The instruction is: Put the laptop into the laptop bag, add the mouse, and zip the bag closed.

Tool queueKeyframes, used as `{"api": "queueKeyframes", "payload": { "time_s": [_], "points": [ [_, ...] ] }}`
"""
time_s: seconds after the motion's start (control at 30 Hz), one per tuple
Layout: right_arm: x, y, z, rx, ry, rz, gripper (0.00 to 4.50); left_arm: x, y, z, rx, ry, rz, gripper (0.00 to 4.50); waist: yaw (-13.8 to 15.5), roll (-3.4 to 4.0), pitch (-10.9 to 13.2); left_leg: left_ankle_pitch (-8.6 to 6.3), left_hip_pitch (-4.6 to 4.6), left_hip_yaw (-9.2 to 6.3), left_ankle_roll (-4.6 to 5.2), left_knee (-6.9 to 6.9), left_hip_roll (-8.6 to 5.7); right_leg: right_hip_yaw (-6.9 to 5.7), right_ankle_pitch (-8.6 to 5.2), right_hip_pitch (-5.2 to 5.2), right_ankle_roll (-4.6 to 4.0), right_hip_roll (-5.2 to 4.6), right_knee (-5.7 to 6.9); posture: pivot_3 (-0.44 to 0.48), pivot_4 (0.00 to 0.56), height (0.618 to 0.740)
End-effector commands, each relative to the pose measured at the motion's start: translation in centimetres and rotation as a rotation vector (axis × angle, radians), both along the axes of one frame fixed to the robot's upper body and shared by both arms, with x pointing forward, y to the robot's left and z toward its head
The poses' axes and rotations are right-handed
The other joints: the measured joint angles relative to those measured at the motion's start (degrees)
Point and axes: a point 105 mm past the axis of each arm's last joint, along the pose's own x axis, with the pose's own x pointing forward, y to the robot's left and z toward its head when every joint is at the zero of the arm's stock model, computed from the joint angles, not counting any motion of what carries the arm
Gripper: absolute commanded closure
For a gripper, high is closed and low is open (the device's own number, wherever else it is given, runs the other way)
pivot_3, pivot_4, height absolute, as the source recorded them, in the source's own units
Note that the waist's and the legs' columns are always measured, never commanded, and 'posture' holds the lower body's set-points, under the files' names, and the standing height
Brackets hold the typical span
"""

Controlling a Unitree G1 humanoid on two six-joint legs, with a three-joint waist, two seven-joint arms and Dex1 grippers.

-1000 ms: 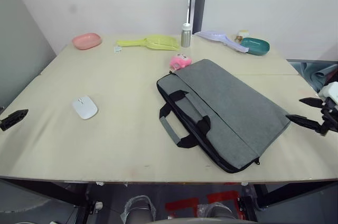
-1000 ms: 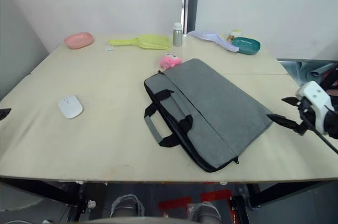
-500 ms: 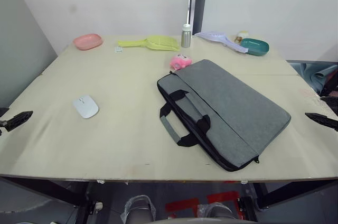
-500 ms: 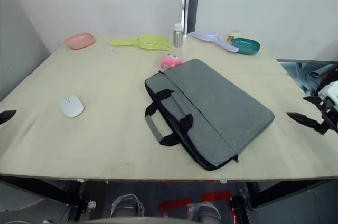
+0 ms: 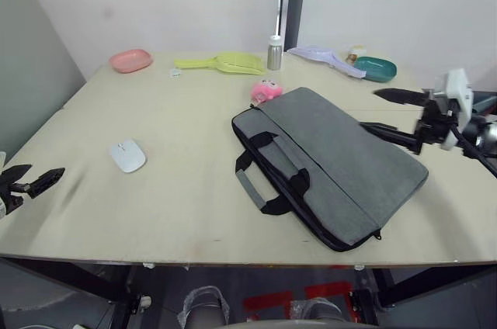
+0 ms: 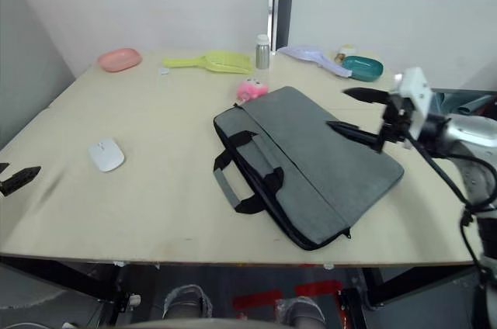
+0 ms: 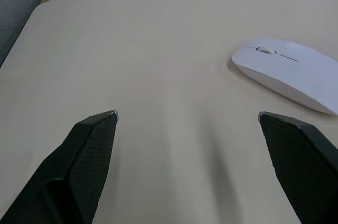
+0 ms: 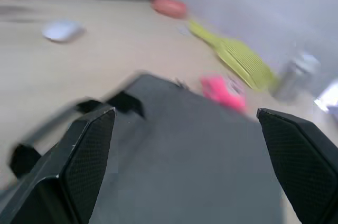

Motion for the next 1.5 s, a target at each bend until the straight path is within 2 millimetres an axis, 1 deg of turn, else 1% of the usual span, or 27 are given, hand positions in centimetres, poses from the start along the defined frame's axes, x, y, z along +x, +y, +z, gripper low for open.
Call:
{"api": "queueKeyframes", "payload": {
  "time_s": [0.03,0.1,0.17,0.23,0.3,0.37,0.4,0.47,0.5,0.57,0.63,0.73,0.8,0.87,0.93,1.03,1.1,1.2,1.3,1.5],
  "points": [
    [-1.9,3.9,1.8,0.060,-0.012,0.219,0.03,0.6,-0.4,1.7,0.005,-0.071,0.010,0.00,0.21,-0.01,0.00,0.00,-0.03,0.00,0.00,0.01,-0.01,0.00,0.00,0.00,-0.01,-0.01,-0.01,0.000,0.150,0.740],
    [-2.4,5.4,1.8,0.070,0.007,0.292,0.03,0.7,-1.0,1.6,0.002,-0.076,0.010,0.00,0.21,-0.01,-0.01,0.00,-0.06,-0.01,0.00,0.03,-0.02,-0.01,0.00,-0.02,-0.01,-0.01,0.00,0.000,0.150,0.740],
    [-2.6,6.0,1.6,0.068,0.019,0.314,0.03,0.6,-1.7,1.6,0.014,-0.079,0.012,0.00,0.16,-0.06,-0.03,-0.01,-0.08,-0.04,-0.02,0.02,-0.01,-0.04,-0.01,-0.02,-0.03,0.00,-0.01,0.000,0.150,0.740],
    [-2.7,6.2,1.6,0.072,0.017,0.321,0.03,0.3,-2.2,1.7,0.041,-0.085,0.026,0.00,-0.08,-0.13,-0.06,-0.02,-0.11,-0.04,-0.03,0.01,-0.01,-0.04,-0.02,-0.02,-0.04,0.00,-0.05,0.000,0.150,0.740],
    [-2.7,6.4,1.5,0.069,0.021,0.319,0.03,-0.1,-2.9,2.2,0.031,-0.114,0.075,0.00,-0.32,-0.14,-0.05,-0.02,-0.14,-0.04,-0.03,0.00,-0.01,-0.05,-0.02,-0.06,-0.04,0.00,-0.06,0.000,0.150,0.740],
    [-2.7,6.5,1.4,0.076,0.027,0.318,0.03,-0.5,-4.1,2.5,0.004,-0.136,0.103,0.00,-0.47,-0.15,-0.05,-0.02,-0.15,-0.04,-0.04,0.01,0.00,-0.05,-0.02,-0.07,-0.03,0.00,-0.05,0.000,0.150,0.740],
    [-2.8,6.5,1.4,0.081,0.029,0.320,0.03,-0.5,-5.1,2.6,-0.013,-0.144,0.104,0.00,-0.49,-0.15,-0.05,-0.02,-0.15,-0.04,-0.04,0.01,0.00,-0.05,-0.02,-0.07,-0.03,0.00,-0.05,0.000,0.150,0.740],
    [-2.9,6.6,1.5,0.088,0.035,0.326,0.03,-0.3,-6.3,2.7,-0.045,-0.154,0.129,0.00,-0.37,-0.16,-0.05,-0.02,-0.14,-0.05,-0.04,0.01,0.00,-0.05,-0.02,-0.07,-0.03,0.01,-0.02,0.000,0.150,0.740],
    [-2.9,6.7,1.5,0.089,0.036,0.331,0.03,0.0,-6.9,2.9,-0.066,-0.168,0.157,0.00,-0.29,-0.16,-0.05,-0.02,-0.14,-0.07,-0.04,0.01,0.01,-0.06,-0.02,-0.06,-0.03,0.01,-0.02,0.000,0.150,0.740],
    [-2.8,6.8,1.5,0.099,0.036,0.332,0.03,1.4,-8.1,3.1,-0.090,-0.208,0.279,0.00,-0.13,-0.12,-0.07,-0.01,-0.14,-0.07,-0.04,0.03,0.01,-0.08,-0.02,-0.03,-0.03,0.01,0.01,0.000,0.150,0.740],
    [-2.6,6.9,1.3,0.097,0.029,0.330,0.03,2.3,-9.9,3.0,-0.081,-0.201,0.297,0.00,-0.17,-0.16,-0.08,-0.01,-0.14,-0.08,-0.02,0.11,0.01,-0.11,-0.02,0.03,-0.02,-0.03,0.05,0.000,0.150,0.740],
    [-2.5,7.0,1.4,0.104,0.034,0.333,0.03,3.1,-11.3,2.7,-0.088,-0.191,0.369,0.00,-0.60,-0.18,-0.09,0.00,-0.22,-0.09,-0.02,0.26,0.02,-0.10,-0.02,0.03,-0.02,-0.01,0.04,0.000,0.150,0.740],
    [-2.5,7.1,1.5,0.110,0.028,0.329,0.03,4.0,-12.3,2.5,-0.091,-0.183,0.398,0.00,-0.71,-0.18,-0.09,0.00,-0.23,-0.07,-0.02,0.23,0.03,-0.10,-0.01,0.00,-0.02,0.00,0.03,0.000,0.150,0.740],
    [-2.4,7.1,1.3,0.113,0.026,0.315,0.03,4.5,-12.2,2.3,-0.117,-0.183,0.503,0.00,-0.64,-0.18,-0.09,0.01,-0.24,-0.08,-0.01,0.20,0.04,-0.12,-0.02,-0.01,-0.01,0.01,0.02,0.000,0.150,0.740],
    [-2.4,6.9,1.1,0.109,0.029,0.310,0.03,4.8,-12.3,2.1,-0.133,-0.181,0.566,0.00,-0.66,-0.19,-0.09,0.01,-0.26,-0.09,-0.01,0.21,0.04,-0.12,-0.02,-0.02,-0.01,0.02,0.02,0.000,0.150,0.740],
    [-2.3,6.8,1.1,0.109,0.030,0.301,0.03,5.3,-12.9,1.9,-0.171,-0.176,0.616,0.00,-0.59,-0.20,-0.10,0.02,-0.28,-0.08,-0.01,0.21,0.03,-0.11,-0.01,-0.01,-0.01,0.01,-0.04,0.000,0.150,0.740],
    [-2.4,6.8,1.1,0.105,0.026,0.293,0.03,5.7,-13.3,2.1,-0.169,-0.175,0.633,0.00,-0.47,-0.20,-0.09,0.02,-0.30,-0.09,0.00,0.21,0.03,-0.12,-0.01,-0.02,-0.01,0.01,-0.04,0.000,0.150,0.740],
    [-2.6,6.8,1.2,0.106,0.025,0.283,0.03,6.1,-13.7,1.6,-0.194,-0.148,0.656,0.00,-0.43,-0.20,-0.09,0.02,-0.31,-0.09,0.00,0.21,0.02,-0.13,-0.02,-0.02,-0.01,0.01,-0.06,0.000,0.150,0.740],
    [-2.7,6.8,1.2,0.104,0.026,0.272,0.03,6.7,-14.0,1.4,-0.179,-0.140,0.643,0.00,-0.37,-0.20,-0.09,0.02,-0.33,-0.10,0.00,0.20,0.02,-0.14,-0.02,-0.02,-0.01,0.01,-0.08,0.000,0.150,0.740],
    [-2.9,6.8,1.1,0.098,0.029,0.257,0.03,7.7,-14.7,0.2,-0.177,-0.108,0.647,0.00,-0.33,-0.21,-0.09,0.02,-0.37,-0.11,0.00,0.18,0.01,-0.14,-0.02,-0.05,0.00,0.00,-0.12,0.000,0.150,0.740]
  ]
}}
